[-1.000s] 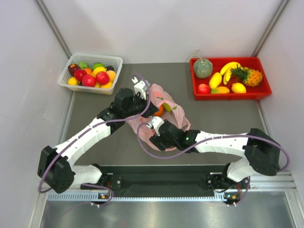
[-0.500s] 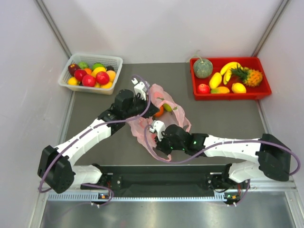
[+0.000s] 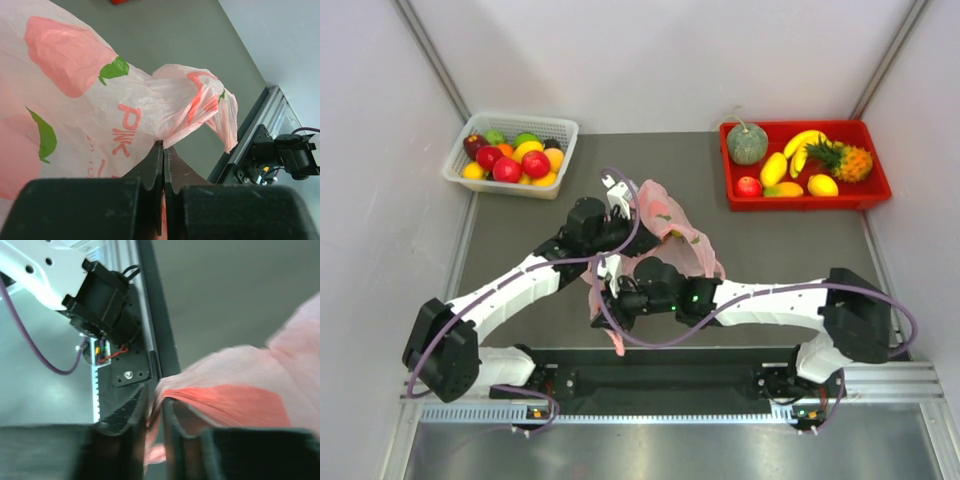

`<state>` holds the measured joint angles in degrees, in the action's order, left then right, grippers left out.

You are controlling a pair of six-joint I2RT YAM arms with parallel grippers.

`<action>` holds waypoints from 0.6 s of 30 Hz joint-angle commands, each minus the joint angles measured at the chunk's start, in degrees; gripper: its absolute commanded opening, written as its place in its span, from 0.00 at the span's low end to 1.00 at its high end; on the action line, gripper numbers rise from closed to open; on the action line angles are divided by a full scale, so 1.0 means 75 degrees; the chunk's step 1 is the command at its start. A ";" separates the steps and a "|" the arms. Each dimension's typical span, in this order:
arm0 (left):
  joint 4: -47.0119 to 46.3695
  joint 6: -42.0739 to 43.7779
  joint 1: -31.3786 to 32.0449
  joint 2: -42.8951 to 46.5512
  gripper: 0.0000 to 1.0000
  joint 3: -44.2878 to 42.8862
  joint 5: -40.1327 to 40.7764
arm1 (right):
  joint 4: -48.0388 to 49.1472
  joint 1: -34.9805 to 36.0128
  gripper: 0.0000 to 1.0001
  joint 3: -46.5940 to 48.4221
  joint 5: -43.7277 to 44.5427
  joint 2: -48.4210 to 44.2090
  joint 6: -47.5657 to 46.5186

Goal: Untie the knot of the plastic bag and take out the fruit

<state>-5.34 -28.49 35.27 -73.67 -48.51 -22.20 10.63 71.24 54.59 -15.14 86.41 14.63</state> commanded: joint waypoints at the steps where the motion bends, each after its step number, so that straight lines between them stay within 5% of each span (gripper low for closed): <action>1: -0.1092 -0.0244 0.0021 -0.0021 0.00 0.0139 -0.0146 | 0.1113 0.0192 0.20 0.0502 -0.1050 0.0454 0.0404; 2: -0.1115 -0.0256 0.0032 -0.0010 0.00 0.0163 -0.0158 | 0.1067 0.0192 0.40 0.0619 -0.1075 0.0559 0.0416; 8: -0.1045 -0.0244 0.0032 0.0260 0.00 0.0245 -0.0088 | 0.0588 0.0204 0.71 -0.0244 0.0234 -0.0793 0.0346; 18: -0.0846 -0.0361 0.0067 0.0577 0.00 0.0047 -0.0087 | -0.1087 0.0216 0.76 -0.1782 0.4718 -0.3986 0.0766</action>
<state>-9.04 -30.41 35.38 -70.85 -47.07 -22.85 6.61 72.27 42.00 4.29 59.99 18.00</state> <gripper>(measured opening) 0.012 0.769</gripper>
